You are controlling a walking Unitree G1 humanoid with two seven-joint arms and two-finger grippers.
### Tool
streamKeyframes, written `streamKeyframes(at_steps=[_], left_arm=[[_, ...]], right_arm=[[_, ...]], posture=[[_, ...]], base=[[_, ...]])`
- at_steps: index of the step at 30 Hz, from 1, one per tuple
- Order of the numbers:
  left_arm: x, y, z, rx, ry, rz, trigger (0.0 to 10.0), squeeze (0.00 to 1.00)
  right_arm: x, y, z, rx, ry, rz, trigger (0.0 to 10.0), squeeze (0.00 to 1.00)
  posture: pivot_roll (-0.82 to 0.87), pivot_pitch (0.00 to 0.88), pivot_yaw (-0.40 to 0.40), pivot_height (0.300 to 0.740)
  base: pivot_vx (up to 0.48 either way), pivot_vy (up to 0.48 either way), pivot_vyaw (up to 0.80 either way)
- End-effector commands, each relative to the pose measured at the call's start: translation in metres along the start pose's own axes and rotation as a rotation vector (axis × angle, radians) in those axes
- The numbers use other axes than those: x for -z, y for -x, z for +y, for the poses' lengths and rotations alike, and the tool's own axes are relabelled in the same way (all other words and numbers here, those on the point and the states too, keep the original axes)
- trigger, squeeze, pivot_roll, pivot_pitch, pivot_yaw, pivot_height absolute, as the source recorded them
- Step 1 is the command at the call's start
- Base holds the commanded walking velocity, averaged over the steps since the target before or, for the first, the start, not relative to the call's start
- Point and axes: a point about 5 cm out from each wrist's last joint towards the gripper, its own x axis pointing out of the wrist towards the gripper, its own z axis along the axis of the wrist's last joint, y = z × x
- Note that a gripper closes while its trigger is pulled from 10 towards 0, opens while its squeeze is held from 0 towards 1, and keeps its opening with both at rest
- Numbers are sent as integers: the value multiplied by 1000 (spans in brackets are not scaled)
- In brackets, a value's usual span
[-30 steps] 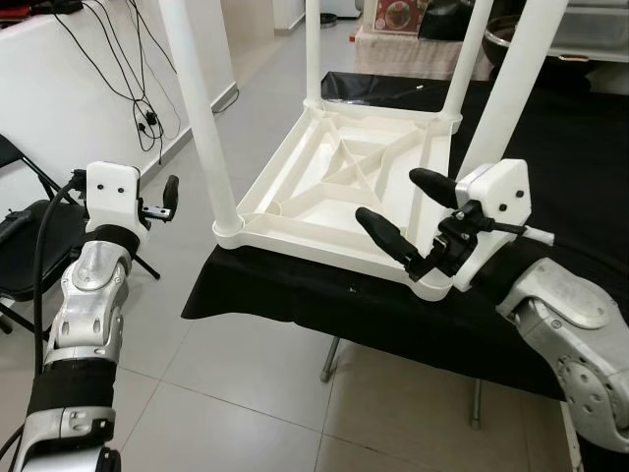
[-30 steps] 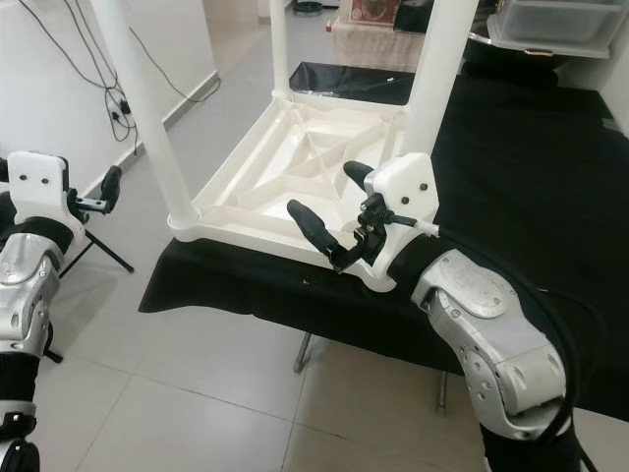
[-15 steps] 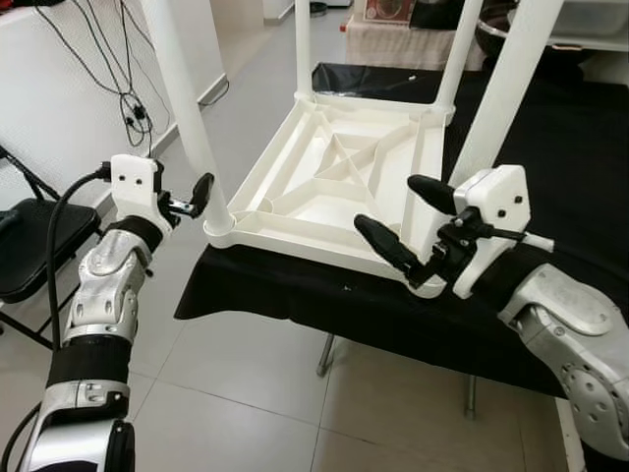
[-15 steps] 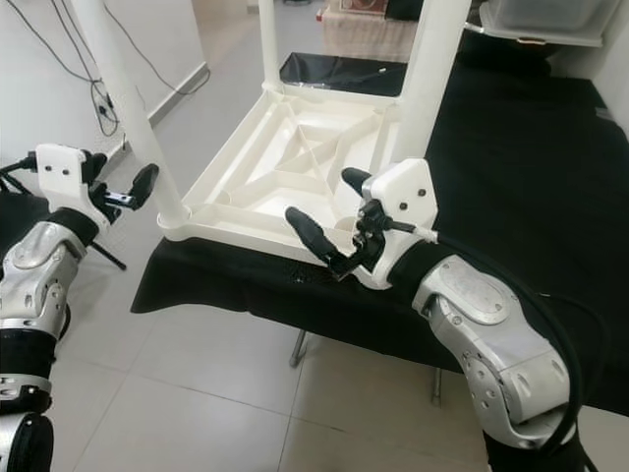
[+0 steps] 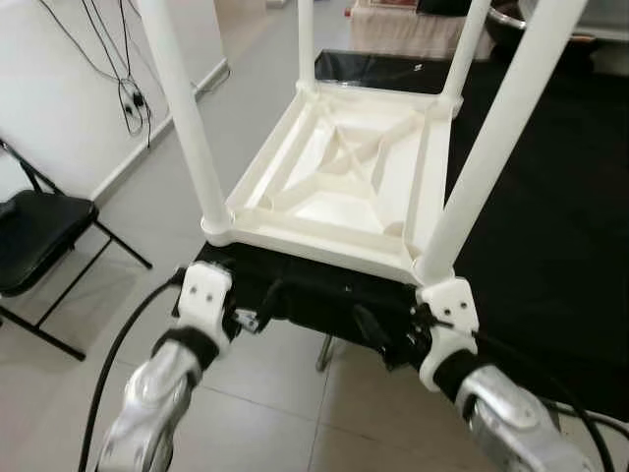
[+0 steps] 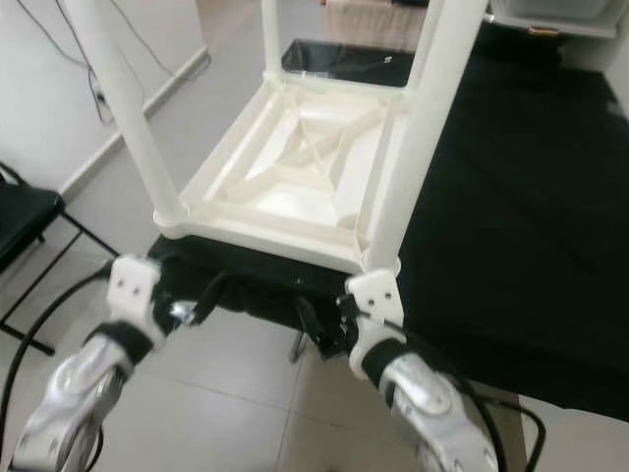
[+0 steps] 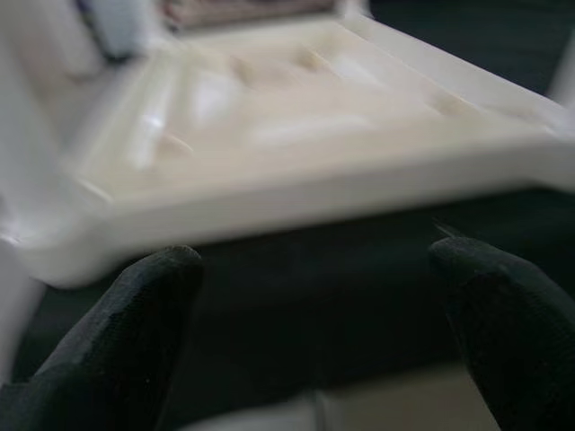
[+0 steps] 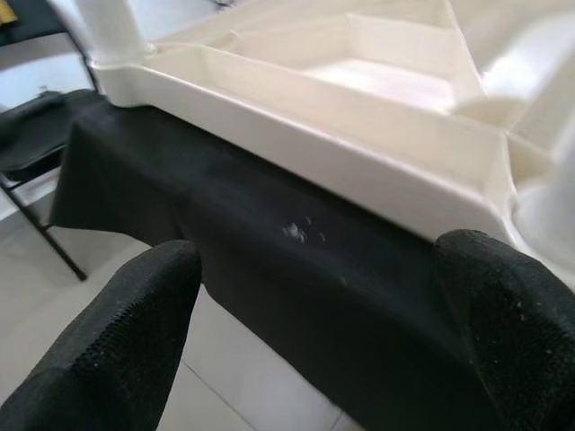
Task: Building children table
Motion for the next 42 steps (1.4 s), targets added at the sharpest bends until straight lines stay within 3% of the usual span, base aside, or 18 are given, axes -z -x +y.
streamKeyframes(at_steps=[1, 5, 17, 24, 33, 42], left_arm=[[9, 5, -9, 0, -21, 39, 10000, 0], [14, 0, -1, -78, -13, 53, 10000, 0], [15, 0, -3, -113, -18, 89, 10000, 0], [13, -4, 0, -109, -34, 79, 10000, 0], [12, -5, 3, -102, -23, 81, 10000, 0], [10, -8, 2, -89, -20, 78, 10000, 0]], right_arm=[[3, 2, -4, 69, 12, -2, 10000, 0], [13, -2, -14, 150, -20, 11, 10000, 0], [20, -12, -15, 193, -39, -25, 10000, 0], [22, -16, -15, 206, -43, -29, 10000, 0], [22, -19, -15, 208, -59, -48, 10000, 0], [22, -22, -15, 198, -63, -46, 10000, 0]], posture=[[-68, 95, 6, 740], [-67, 41, 17, 740], [-66, 0, 21, 740], [-66, 0, 28, 740], [-63, 0, 30, 740], [-66, 0, 29, 740]], base=[[0, 0, 0], [0, 240, -375], [0, 480, -596], [0, 0, 0], [0, 0, -659], [285, 0, -356]])
